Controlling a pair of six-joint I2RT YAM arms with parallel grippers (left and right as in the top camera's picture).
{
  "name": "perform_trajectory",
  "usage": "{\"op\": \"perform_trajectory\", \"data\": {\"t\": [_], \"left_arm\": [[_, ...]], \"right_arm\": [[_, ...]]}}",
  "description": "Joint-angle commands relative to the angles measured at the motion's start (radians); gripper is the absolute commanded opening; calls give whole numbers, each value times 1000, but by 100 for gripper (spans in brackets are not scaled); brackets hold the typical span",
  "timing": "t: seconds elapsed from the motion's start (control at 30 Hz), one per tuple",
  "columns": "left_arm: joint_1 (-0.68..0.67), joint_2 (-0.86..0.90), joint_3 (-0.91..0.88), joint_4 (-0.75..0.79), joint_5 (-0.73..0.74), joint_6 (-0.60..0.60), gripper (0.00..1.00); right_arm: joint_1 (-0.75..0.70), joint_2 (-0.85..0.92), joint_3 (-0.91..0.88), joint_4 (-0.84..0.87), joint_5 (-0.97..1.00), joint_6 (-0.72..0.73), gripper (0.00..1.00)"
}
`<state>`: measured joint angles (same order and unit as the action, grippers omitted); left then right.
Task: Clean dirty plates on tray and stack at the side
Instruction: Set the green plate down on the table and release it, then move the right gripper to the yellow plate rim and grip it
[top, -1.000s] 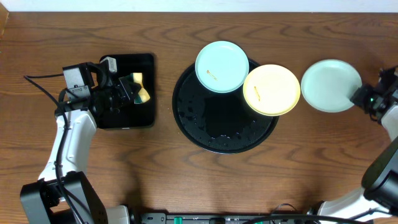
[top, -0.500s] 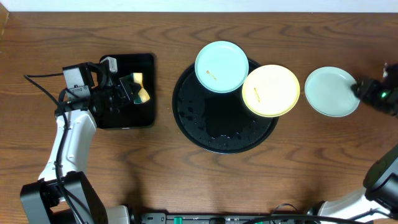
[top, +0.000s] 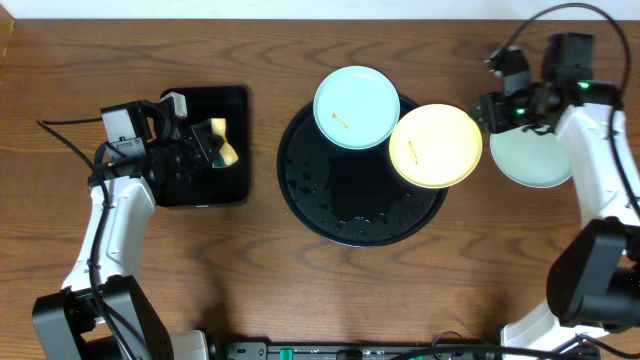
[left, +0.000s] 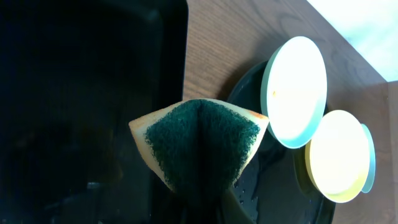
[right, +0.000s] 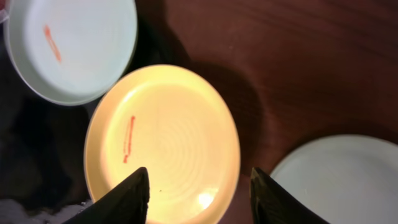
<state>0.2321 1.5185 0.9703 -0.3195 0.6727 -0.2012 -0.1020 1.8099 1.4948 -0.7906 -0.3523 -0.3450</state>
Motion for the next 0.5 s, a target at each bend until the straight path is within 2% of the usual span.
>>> {"op": "perform_trajectory", "data": {"t": [0.0, 0.1, 0.23, 0.33, 0.47], "left_arm": [[0, -3, -2, -17, -8, 25, 8], [0, -3, -2, -21, -8, 25, 8], [0, -3, -2, -24, -8, 30, 8], [0, -3, -2, -36, -9, 51, 8], [0, -3, -2, -43, -11, 54, 8]], "right_arm": [[32, 42, -7, 5, 109, -41, 49], [48, 48, -7, -17, 106, -6, 53], [42, 49, -9, -36, 136, -7, 43], [37, 52, -20, -33, 179, -13, 49], [37, 61, -24, -40, 193, -14, 44]]}}
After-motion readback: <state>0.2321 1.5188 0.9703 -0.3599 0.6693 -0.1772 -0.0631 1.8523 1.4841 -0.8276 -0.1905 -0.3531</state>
